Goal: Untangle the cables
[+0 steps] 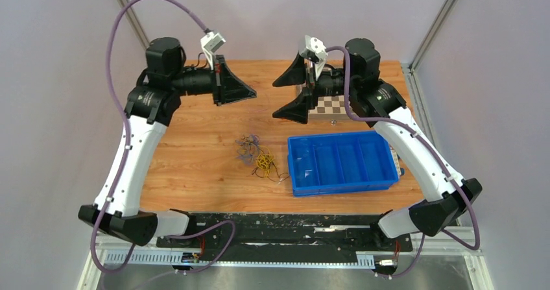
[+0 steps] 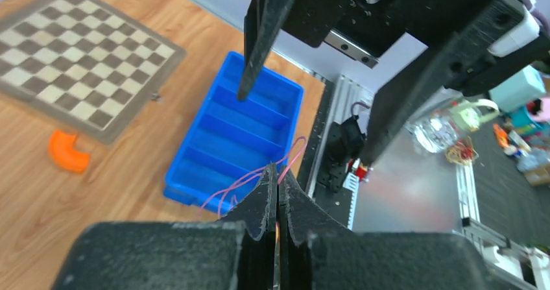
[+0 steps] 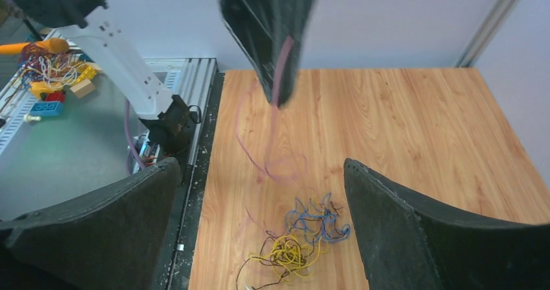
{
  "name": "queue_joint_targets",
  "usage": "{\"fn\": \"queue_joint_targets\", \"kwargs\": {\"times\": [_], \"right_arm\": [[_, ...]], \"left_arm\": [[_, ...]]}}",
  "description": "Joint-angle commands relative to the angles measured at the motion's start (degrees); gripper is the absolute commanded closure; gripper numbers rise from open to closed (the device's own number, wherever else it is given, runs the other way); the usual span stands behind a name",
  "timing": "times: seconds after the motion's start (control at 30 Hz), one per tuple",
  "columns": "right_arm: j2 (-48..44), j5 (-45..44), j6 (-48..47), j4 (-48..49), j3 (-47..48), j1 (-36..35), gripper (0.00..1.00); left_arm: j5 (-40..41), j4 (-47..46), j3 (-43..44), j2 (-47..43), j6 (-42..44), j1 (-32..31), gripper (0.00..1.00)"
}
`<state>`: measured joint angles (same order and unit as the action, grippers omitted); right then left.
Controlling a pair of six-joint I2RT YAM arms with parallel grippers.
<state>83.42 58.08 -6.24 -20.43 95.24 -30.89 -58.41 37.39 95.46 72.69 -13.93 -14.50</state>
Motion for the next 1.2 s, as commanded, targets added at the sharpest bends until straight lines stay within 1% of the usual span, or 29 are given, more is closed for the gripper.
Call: {"fn": "queue_joint_targets", "kwargs": {"times": [0.0, 0.13, 0.23, 0.3, 0.33, 0.37, 0.47, 0.53, 0.57, 0.6, 0.63, 0.67, 0.7, 0.73, 0.77, 0.83, 0.87, 0.9, 1.0, 1.07, 1.17], "right_arm": [[-2.26, 1.66, -3.63, -2.25, -0.65, -0.75, 0.0], [-4.03, 2.24, -4.15, -3.11, -2.68, -1.52, 0.04], [-5.81, -1.06, -6.69, -4.21, -5.35, -2.38, 0.08], [-6.59, -3.39, -8.67, -5.11, -6.9, -2.42, 0.15], [-7.01, -4.12, -9.41, -5.41, -7.62, -2.42, 0.21], [-7.55, -4.6, -9.77, -5.62, -8.14, -2.35, 0.32], [-9.28, -6.26, -9.71, -6.39, -8.99, -2.14, 0.72], [-11.11, -7.89, -9.56, -7.14, -9.71, -1.12, 0.95], [-12.35, -9.18, -9.22, -7.36, -10.37, -0.13, 1.0], [-13.59, -10.45, -9.15, -7.67, -11.22, 0.92, 1.0], [-14.92, -12.0, -9.02, -8.11, -12.06, 2.09, 1.0], [-15.99, -13.11, -8.74, -8.9, -13.07, 3.59, 1.0], [-17.02, -13.93, -8.46, -10.55, -13.65, 5.33, 1.0], [-17.84, -15.41, -7.9, -12.0, -14.3, 6.98, 1.0], [-18.51, -16.19, -7.57, -13.46, -14.95, 8.99, 1.0], [-19.98, -18.62, -6.74, -15.64, -16.59, 13.94, 1.0], [-20.67, -19.04, -6.54, -16.68, -17.5, 17.04, 1.0], [-21.28, -19.47, -6.87, -17.83, -18.3, 19.8, 1.0], [-22.43, -19.97, -10.03, -21.67, -19.99, 27.69, 1.0], [-22.44, -20.04, -13.27, -23.71, -20.39, 32.82, 1.0], [-21.44, -19.17, -16.84, -25.93, -20.29, 39.51, 1.0]], "left_arm": [[-4.12, -3.52, 5.15, 3.76, -2.58, -6.52, 1.0], [-5.19, -7.03, 7.84, 8.66, -6.25, -10.19, 1.0], [-6.43, -10.42, 9.7, 10.81, -9.43, -11.6, 1.0], [-7.29, -12.14, 10.68, 11.91, -10.68, -12.48, 1.0], [-7.41, -12.5, 11.21, 12.34, -10.9, -12.7, 1.0], [-7.48, -12.97, 11.61, 12.54, -11.15, -13.13, 1.0], [-6.83, -13.17, 11.64, 13.12, -11.33, -13.31, 1.0], [-5.22, -9.85, 11.71, 13.0, -7.84, -13.31, 1.0], [-3.6, -8.9, 11.51, 12.87, -6.84, -13.28, 1.0], [-2.69, -7.15, 11.29, 12.45, -4.66, -13.28, 1.0], [-0.83, -6.58, 10.5, 12.11, -3.71, -13.29, 0.86], [0.14, -6.17, 9.95, 11.33, -2.34, -13.33, 0.7], [2.56, -6.05, 8.79, 10.57, -1.85, -13.31, 0.42], [3.94, -5.91, 8.21, 10.12, -1.04, -13.24, 0.32], [7.27, -5.87, 7.16, 9.3, -0.72, -13.21, 0.11], [11.91, -5.83, 5.84, 8.28, 0.57, -13.15, 0.01], [14.97, -5.59, 5.06, 8.01, 1.41, -13.0, 0.01], [16.17, -5.45, 4.72, 7.5, 1.74, -12.92, 0.0], [22.53, -4.22, 2.83, 6.96, 2.74, -12.54, 0.0], [24.22, -3.16, 1.55, 6.64, 3.63, -12.42, 0.0], [24.6, -3.07, -1.05, 5.49, 4.2, -12.37, 0.0]]}}
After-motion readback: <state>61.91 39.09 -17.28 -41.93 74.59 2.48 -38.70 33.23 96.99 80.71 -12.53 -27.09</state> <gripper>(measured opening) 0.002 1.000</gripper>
